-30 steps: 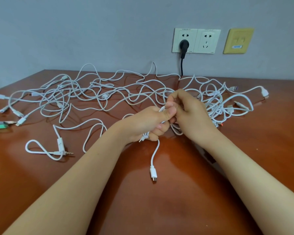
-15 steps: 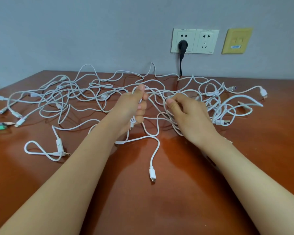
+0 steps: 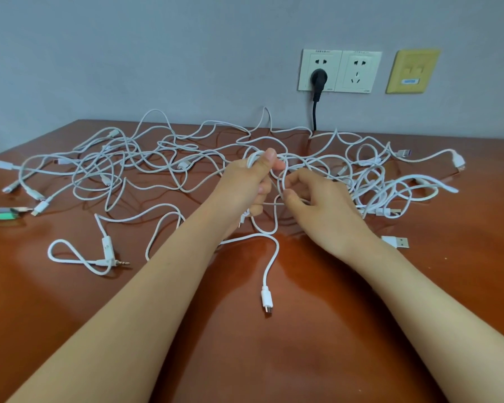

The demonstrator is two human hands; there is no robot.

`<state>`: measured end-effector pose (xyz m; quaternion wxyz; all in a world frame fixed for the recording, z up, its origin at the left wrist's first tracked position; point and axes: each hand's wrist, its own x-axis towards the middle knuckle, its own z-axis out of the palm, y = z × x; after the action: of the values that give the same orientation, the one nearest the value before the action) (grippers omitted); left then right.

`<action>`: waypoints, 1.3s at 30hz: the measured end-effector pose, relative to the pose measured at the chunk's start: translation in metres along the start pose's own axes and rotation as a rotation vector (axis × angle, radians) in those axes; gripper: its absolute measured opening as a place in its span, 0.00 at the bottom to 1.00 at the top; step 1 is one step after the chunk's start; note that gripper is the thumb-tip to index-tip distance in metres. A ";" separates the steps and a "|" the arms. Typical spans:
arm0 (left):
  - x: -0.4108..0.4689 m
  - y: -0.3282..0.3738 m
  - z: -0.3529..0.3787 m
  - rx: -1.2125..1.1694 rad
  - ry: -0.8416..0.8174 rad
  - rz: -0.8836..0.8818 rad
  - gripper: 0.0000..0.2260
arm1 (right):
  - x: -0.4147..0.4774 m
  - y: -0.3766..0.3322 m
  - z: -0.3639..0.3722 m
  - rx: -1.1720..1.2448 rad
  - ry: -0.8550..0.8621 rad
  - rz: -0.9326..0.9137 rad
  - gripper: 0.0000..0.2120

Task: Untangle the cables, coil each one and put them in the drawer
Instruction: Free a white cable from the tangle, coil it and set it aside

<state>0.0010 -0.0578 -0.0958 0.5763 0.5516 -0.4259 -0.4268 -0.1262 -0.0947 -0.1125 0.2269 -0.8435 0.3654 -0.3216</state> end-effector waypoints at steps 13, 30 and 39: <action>0.006 0.005 -0.009 -0.169 0.198 0.008 0.16 | 0.006 -0.008 -0.008 0.491 0.099 0.200 0.19; 0.008 0.003 -0.002 -0.134 0.187 -0.068 0.20 | -0.001 -0.011 -0.011 0.302 -0.148 0.082 0.11; 0.011 0.009 -0.017 -0.700 0.181 -0.122 0.18 | -0.001 -0.008 -0.009 0.041 -0.189 0.077 0.15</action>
<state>0.0207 -0.0636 -0.0867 0.7389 0.3811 -0.1675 -0.5298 -0.1293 -0.0896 -0.1016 0.2897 -0.8505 0.3681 -0.2391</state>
